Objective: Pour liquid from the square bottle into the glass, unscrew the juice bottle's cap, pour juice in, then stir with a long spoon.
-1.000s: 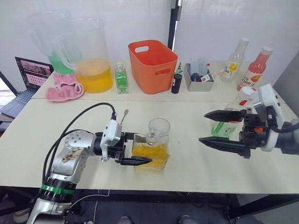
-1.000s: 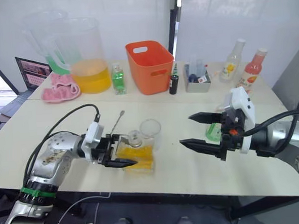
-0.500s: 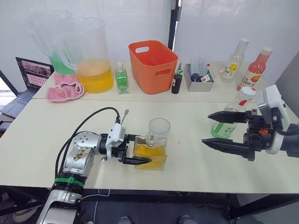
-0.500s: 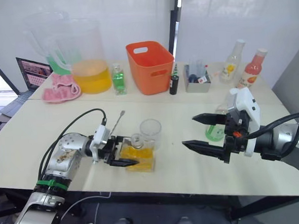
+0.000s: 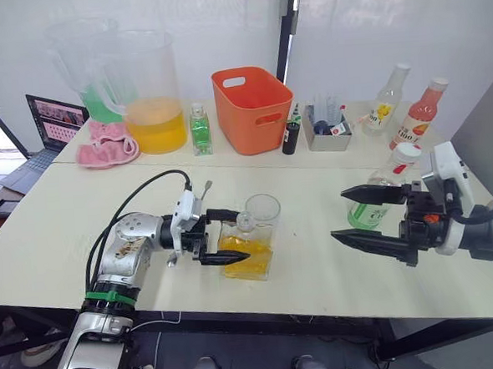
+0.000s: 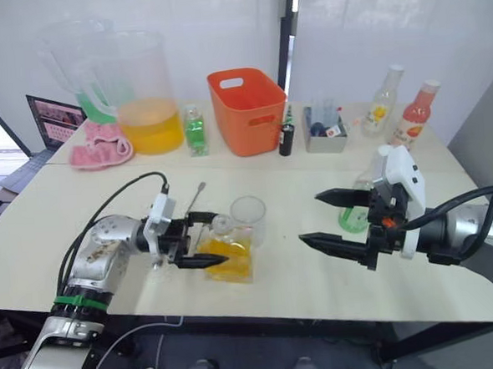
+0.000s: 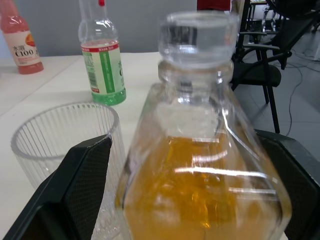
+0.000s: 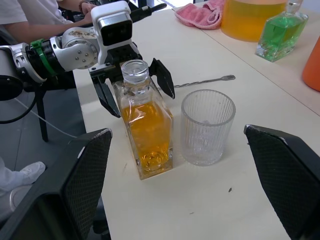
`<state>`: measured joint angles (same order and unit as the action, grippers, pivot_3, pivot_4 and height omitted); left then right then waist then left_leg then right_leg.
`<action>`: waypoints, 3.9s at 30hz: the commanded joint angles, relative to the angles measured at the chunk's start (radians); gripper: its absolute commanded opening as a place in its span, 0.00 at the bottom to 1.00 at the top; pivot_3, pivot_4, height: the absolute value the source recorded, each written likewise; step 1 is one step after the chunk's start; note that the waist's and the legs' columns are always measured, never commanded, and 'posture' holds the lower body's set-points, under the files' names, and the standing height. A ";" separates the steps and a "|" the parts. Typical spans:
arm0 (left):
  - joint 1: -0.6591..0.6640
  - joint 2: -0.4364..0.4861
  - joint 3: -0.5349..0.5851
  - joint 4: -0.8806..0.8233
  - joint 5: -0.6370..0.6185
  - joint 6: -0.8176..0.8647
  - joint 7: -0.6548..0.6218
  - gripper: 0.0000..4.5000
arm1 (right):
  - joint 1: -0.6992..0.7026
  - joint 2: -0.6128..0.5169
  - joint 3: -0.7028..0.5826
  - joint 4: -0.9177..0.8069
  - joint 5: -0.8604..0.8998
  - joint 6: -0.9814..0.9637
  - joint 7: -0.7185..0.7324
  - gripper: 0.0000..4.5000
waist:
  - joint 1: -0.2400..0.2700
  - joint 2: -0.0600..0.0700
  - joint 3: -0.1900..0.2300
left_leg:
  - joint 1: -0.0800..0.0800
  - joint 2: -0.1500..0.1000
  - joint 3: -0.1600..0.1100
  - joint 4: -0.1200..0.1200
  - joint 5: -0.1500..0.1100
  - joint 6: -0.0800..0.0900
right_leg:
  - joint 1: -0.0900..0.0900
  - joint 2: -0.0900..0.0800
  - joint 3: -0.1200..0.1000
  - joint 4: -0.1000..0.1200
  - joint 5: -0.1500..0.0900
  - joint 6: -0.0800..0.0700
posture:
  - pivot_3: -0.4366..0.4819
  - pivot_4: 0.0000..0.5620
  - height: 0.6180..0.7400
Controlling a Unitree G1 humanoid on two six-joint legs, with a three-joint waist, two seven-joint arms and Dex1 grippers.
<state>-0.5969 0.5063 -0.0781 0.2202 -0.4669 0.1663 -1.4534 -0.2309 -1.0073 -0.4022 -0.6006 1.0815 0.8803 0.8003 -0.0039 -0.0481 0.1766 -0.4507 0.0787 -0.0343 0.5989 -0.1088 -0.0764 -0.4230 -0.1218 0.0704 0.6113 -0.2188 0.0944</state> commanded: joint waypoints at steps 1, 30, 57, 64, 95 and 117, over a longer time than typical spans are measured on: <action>0.024 0.021 0.031 -0.113 -0.049 0.101 0.054 0.99 | -0.016 0.001 -0.011 -0.013 0.007 -0.025 -0.002 1.00 | -0.002 0.000 0.000 | 0.000 0.000 0.000 0.000 0.000 0.000 | 0.000 0.000 0.000 0.000 0.000 0.000 | 0.48 0.27 1.00; 0.062 0.004 -0.036 -0.118 0.024 0.060 0.079 0.63 | -0.228 0.200 0.350 -0.078 -0.115 0.017 -0.228 1.00 | -0.008 0.001 0.000 | 0.000 0.000 0.000 0.000 0.000 0.000 | 0.000 0.000 0.000 0.000 0.000 0.000 | 0.48 0.27 1.00; 0.059 0.006 -0.074 -0.072 0.099 -0.073 0.050 0.63 | -0.354 0.448 0.576 0.025 -0.377 -0.048 -0.207 0.24 | -0.005 0.001 0.000 | 0.000 0.000 0.000 0.000 0.000 0.000 | 0.000 0.000 0.000 0.000 0.001 -0.001 | 0.48 0.27 1.00; 0.058 0.009 -0.077 -0.056 0.105 -0.090 0.046 0.63 | -0.359 0.469 0.543 0.022 -0.375 -0.079 -0.170 0.24 | -0.005 0.001 0.000 | 0.000 0.000 0.000 0.000 0.000 0.000 | 0.000 0.000 0.000 0.000 0.001 -0.001 | 0.48 0.27 1.00; 0.029 -0.002 -0.096 0.017 0.095 -0.107 -0.005 0.63 | -0.114 0.233 0.036 -0.049 -0.058 0.038 -0.144 0.24 | 0.009 0.003 -0.001 | 0.001 0.000 0.000 -0.001 0.000 0.000 | 0.001 0.000 0.000 -0.001 0.001 -0.001 | 0.48 0.27 1.00; 0.020 -0.028 -0.060 -0.003 0.082 -0.078 0.027 0.63 | 0.109 0.371 -0.193 0.851 -0.666 -0.687 -0.313 0.24 | 0.005 0.009 -0.003 | 0.003 -0.001 0.000 0.001 0.000 0.000 | 0.004 0.000 0.001 -0.002 0.000 0.000 | 0.48 0.27 1.00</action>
<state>-0.5809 0.4792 -0.1391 0.2485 -0.3902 0.0764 -1.4504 -0.0962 -0.6389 -0.5941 0.2210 0.4359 0.2489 0.5111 0.0009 -0.0391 0.1732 -0.4476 0.0776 -0.0347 0.5996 -0.1087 -0.0761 -0.4190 -0.1216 0.0711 0.6096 -0.2184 0.0942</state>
